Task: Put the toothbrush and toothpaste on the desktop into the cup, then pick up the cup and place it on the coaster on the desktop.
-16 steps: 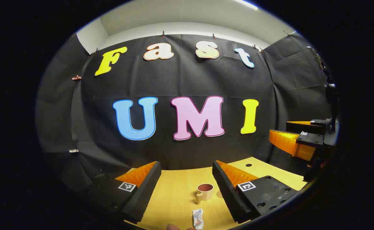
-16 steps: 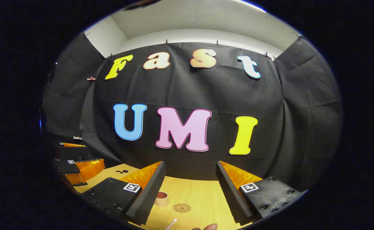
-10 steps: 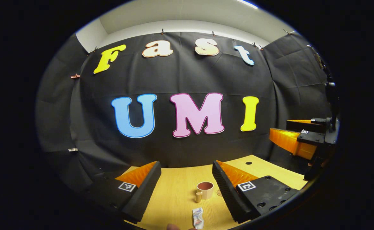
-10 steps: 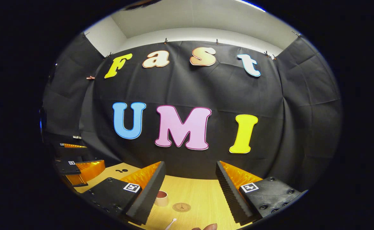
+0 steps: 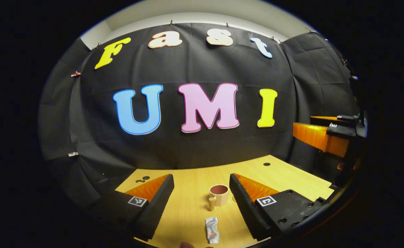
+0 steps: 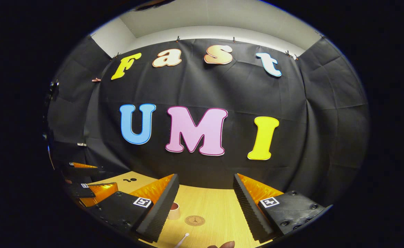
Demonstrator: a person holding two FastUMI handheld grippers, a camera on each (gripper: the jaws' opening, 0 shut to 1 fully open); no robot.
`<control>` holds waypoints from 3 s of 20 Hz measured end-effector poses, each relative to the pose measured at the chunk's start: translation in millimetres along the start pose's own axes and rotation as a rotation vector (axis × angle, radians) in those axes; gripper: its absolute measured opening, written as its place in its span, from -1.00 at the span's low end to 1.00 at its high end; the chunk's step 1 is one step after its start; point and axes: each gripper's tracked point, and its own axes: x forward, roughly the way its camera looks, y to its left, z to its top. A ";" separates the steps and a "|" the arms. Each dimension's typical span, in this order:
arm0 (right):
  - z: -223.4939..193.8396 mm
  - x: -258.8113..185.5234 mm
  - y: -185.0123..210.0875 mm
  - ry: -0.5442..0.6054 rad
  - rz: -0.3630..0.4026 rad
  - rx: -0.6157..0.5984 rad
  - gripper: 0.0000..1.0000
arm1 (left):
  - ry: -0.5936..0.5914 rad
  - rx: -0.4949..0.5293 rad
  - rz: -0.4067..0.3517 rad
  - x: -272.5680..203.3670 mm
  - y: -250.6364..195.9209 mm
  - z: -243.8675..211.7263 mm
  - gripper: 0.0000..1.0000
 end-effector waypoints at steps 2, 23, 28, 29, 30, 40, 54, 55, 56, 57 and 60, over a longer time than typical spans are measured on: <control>-8.6 2.9 -2.8 0.019 0.000 -0.004 0.94 | 0.061 0.014 -0.012 8.9 -5.0 -25.9 0.99; -81.6 22.9 -69.9 0.194 -0.074 0.028 0.94 | 0.915 -0.063 -0.060 64.0 -20.8 -301.1 0.74; -99.1 22.3 -73.3 0.243 -0.065 0.066 0.94 | 0.942 -0.055 -0.089 70.3 -32.9 -301.2 0.52; -105.2 22.4 -72.5 0.258 -0.056 0.074 0.94 | 0.951 -0.048 -0.094 71.1 -36.4 -300.8 0.41; -112.0 23.0 -71.5 0.273 -0.046 0.085 0.94 | 0.964 -0.044 -0.098 70.9 -38.8 -301.8 0.21; -213.1 1.3 -29.2 0.632 0.131 0.239 0.97 | 1.050 -0.128 -0.062 71.5 -39.8 -296.8 -0.57; -331.0 -40.6 69.6 1.073 -0.004 0.158 0.90 | 0.846 -0.211 -0.223 17.9 9.7 -207.1 -0.61; -338.7 -42.0 71.8 1.092 -0.019 0.147 0.89 | 0.834 -0.200 -0.236 15.3 14.3 -202.6 -0.61; -345.9 -43.7 75.8 1.118 -0.025 0.141 0.89 | 0.824 -0.195 -0.246 11.9 18.2 -198.9 -0.62; -352.7 -43.0 80.3 1.135 -0.026 0.136 0.88 | 0.816 -0.199 -0.257 9.2 21.0 -195.5 -0.63; -369.8 -43.7 88.1 1.188 -0.035 0.115 0.83 | 0.804 -0.214 -0.285 3.6 28.4 -191.9 -0.63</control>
